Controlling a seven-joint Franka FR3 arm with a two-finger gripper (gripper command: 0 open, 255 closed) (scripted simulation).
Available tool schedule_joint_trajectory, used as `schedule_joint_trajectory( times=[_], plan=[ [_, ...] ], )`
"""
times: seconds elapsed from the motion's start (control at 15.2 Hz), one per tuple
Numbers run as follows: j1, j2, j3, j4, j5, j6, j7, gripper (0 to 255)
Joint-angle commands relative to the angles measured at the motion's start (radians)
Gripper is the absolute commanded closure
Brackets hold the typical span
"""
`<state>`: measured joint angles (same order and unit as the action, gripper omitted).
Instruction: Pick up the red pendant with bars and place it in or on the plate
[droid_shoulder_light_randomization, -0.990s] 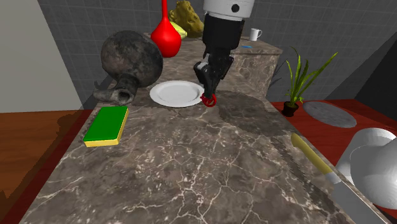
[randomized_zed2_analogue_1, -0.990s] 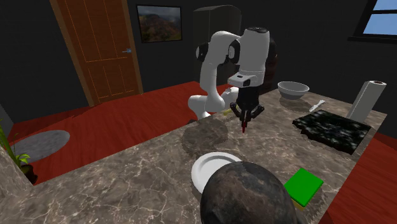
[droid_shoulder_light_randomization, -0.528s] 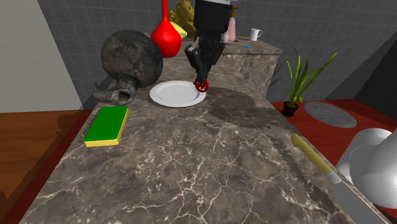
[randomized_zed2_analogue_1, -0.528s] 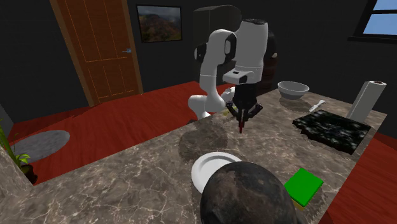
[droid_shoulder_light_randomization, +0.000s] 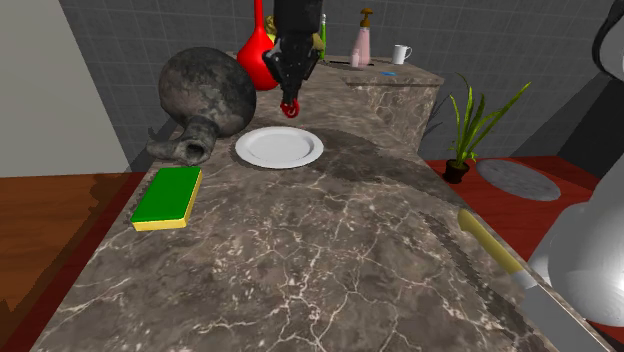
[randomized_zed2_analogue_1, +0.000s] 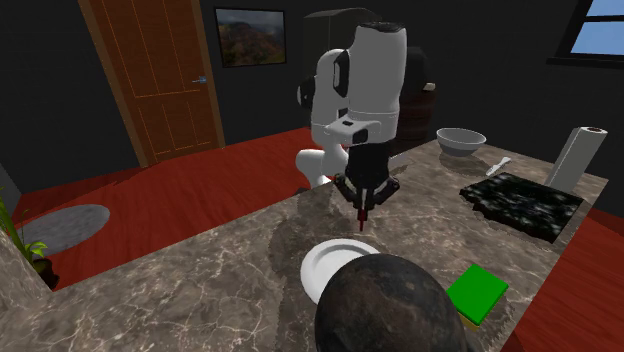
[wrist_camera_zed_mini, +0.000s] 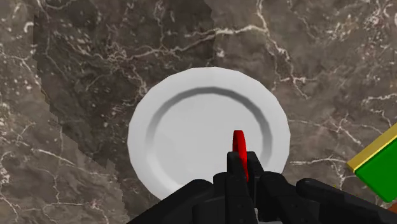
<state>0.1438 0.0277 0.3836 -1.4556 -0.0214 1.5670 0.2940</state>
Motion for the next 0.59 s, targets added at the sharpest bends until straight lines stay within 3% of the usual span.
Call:
schedule_joint_trajectory(
  times=[0.0, 0.13, 0.53],
  plan=[
    [-0.002, 0.077, -0.004, 0.101, -0.028, -0.029, -0.011, 255],
    [0.003, 0.160, -0.007, 0.214, -0.058, -0.063, -0.021, 255],
    [-0.010, 0.118, -0.013, 0.075, -0.040, 0.036, -0.028, 255]
  ],
)
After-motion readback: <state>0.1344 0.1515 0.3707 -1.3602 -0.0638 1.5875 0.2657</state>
